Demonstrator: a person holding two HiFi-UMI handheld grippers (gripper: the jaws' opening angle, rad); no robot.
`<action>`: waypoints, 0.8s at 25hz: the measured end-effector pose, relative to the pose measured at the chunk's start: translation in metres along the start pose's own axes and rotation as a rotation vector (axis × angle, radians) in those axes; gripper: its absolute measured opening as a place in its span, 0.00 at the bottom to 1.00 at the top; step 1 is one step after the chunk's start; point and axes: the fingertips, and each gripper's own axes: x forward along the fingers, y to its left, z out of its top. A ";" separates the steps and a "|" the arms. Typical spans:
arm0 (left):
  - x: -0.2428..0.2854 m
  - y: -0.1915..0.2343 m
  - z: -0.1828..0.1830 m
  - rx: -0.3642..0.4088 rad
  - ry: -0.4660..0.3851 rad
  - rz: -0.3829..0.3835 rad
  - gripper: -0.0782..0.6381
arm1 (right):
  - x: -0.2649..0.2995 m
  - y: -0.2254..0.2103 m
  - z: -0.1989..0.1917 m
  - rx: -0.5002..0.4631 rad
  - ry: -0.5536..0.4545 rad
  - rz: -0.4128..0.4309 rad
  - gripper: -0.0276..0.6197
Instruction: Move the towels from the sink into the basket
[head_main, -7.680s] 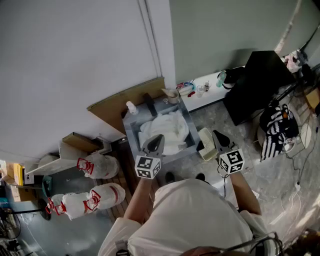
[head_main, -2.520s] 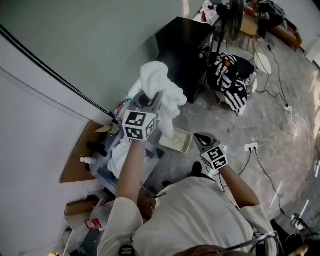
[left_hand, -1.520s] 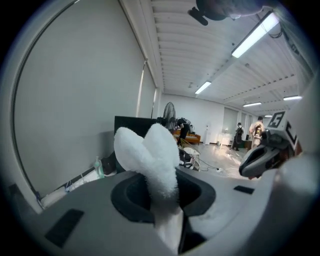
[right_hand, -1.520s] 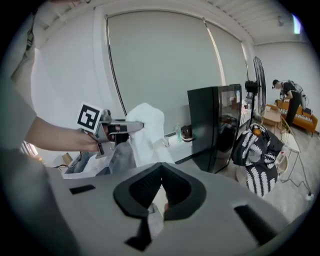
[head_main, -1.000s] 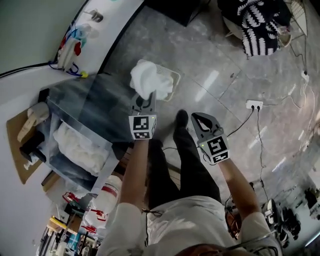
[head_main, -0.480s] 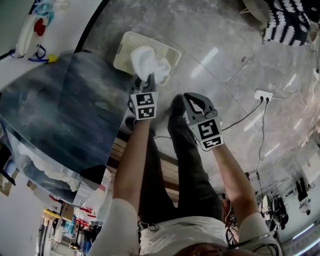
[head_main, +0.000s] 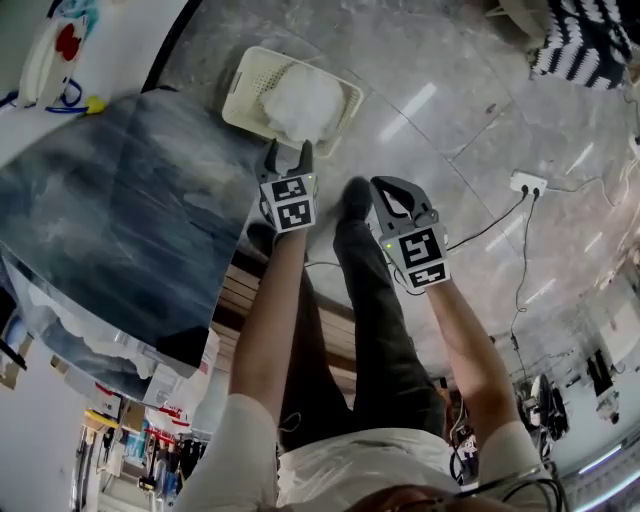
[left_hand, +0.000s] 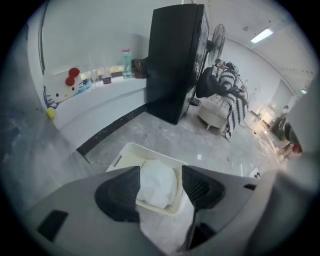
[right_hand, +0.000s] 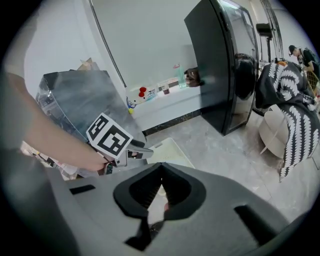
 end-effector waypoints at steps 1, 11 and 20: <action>-0.010 -0.002 0.002 -0.003 -0.001 -0.006 0.45 | -0.005 0.002 0.005 -0.005 0.001 -0.001 0.04; -0.170 -0.050 0.070 -0.043 -0.062 -0.110 0.45 | -0.102 0.052 0.101 -0.043 -0.045 -0.002 0.04; -0.376 -0.050 0.189 -0.104 -0.214 -0.171 0.38 | -0.227 0.128 0.206 -0.164 -0.096 0.065 0.04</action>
